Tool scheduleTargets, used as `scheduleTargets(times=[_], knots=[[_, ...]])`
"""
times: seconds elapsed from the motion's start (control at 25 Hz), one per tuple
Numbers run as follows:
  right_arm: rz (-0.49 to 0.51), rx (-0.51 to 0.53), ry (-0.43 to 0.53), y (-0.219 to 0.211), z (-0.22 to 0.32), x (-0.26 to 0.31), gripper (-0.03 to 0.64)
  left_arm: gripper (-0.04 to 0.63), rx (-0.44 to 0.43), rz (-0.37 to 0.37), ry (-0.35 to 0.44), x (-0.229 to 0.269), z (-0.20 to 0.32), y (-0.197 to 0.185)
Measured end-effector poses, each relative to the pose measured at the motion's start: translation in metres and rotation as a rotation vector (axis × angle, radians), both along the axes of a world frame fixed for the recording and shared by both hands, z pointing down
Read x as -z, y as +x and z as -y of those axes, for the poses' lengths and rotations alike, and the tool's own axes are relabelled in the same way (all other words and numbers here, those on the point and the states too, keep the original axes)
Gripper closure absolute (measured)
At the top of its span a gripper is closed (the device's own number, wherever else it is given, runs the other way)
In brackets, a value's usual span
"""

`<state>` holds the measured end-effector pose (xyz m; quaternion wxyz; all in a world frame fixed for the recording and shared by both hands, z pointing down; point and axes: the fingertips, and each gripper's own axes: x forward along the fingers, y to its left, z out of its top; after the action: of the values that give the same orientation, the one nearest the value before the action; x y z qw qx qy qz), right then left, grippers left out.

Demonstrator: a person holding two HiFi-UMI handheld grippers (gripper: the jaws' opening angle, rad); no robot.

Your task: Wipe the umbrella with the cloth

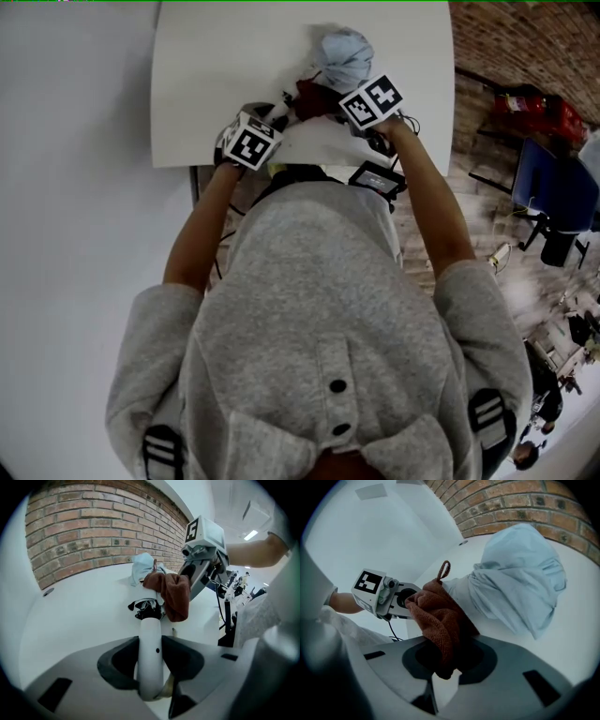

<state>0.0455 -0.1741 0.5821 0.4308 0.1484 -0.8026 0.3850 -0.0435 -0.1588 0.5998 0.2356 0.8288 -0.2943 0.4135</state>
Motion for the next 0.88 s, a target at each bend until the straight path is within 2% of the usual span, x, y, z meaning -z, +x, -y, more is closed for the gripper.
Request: scheduleTargets(times=[0.32, 0.88], knots=[[-0.108, -0.063, 0.082, 0.031, 0.031, -0.009, 0.538, 0.442, -0.001, -0.002, -0.007, -0.001, 0.001, -0.002], [-0.205, -0.156, 0.176, 0.067, 0.062, -0.01, 0.537, 0.443, 0.027, 0.001, -0.009, -0.002, 0.0, -0.004]])
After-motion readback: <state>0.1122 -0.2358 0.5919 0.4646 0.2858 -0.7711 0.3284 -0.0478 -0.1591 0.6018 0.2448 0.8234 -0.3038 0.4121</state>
